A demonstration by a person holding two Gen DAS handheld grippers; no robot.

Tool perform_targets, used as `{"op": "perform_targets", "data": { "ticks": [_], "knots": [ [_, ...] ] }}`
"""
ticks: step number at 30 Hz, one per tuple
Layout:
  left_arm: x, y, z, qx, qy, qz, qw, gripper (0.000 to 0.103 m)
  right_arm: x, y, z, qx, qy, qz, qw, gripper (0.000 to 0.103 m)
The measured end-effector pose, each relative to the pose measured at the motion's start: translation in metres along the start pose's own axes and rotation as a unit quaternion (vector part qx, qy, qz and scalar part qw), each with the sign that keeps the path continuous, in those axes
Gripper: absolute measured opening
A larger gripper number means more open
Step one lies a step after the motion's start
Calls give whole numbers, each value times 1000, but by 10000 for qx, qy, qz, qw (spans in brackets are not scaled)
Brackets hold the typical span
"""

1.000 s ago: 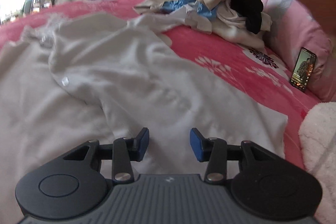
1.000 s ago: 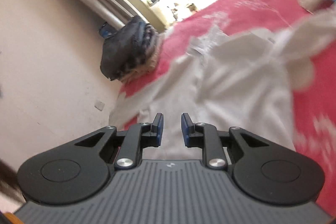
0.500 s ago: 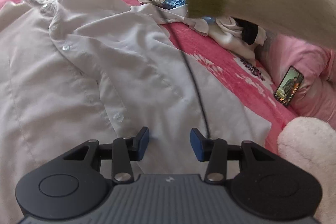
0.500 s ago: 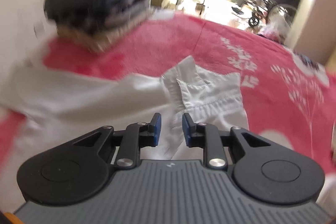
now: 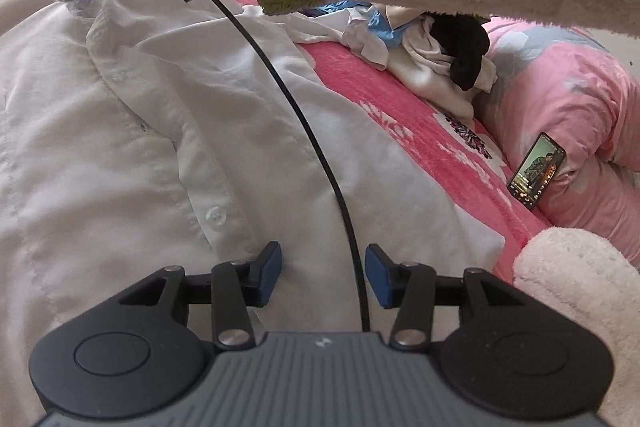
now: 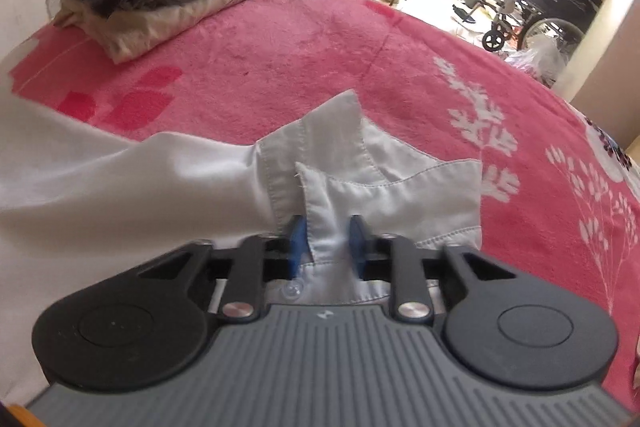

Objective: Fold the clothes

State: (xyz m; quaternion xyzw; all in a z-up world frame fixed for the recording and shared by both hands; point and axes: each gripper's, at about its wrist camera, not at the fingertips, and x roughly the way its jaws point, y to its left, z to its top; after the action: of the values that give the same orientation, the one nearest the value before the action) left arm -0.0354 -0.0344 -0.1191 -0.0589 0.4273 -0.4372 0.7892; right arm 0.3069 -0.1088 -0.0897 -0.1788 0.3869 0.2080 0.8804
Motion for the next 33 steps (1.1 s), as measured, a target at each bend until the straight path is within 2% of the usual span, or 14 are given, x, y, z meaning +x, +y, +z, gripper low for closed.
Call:
{"op": "perform_targets", "data": {
  "ticks": [1,4,8,12,16,21,24,26,28,31,33],
  "knots": [
    [0,0,0,4,-8,-12,10000,49,-2,-4,-1,104,-45,1,9999,3],
    [1,-1,0,44,-17,-29,10000,49,-15,-19,-4,584,-428,41,9974,2],
    [1,-1,0,44,-8,-69,10000,49,-38,-41,-6,1371,-1085,334,9840,1],
    [1,-1,0,45,-1,-79,10000,49,-44,-49,-5,1747,-1438,570,9724,1],
    [1,-3,0,53,13,-57,10000,50,-31,-39,-4,1606,-1425,604,9748,1],
    [0,-7,-1,167,42,32,9998,51,-3,-24,-11,1386,-1195,472,9820,1],
    [-2,-7,-2,181,45,67,9998,51,15,-18,-18,1275,-914,367,9869,4],
    [-3,-7,-2,164,38,91,9998,51,13,-20,-20,1320,-953,362,9860,7],
    [-5,-8,-3,159,29,111,9998,51,3,-25,-17,1429,-954,336,9846,18],
    [-7,-9,-4,170,19,146,9997,51,-40,-40,-17,1605,-1325,428,9772,19],
    [-7,-10,-4,175,15,168,9997,51,-75,-48,-21,1634,-1351,548,9757,20]
  ]
}}
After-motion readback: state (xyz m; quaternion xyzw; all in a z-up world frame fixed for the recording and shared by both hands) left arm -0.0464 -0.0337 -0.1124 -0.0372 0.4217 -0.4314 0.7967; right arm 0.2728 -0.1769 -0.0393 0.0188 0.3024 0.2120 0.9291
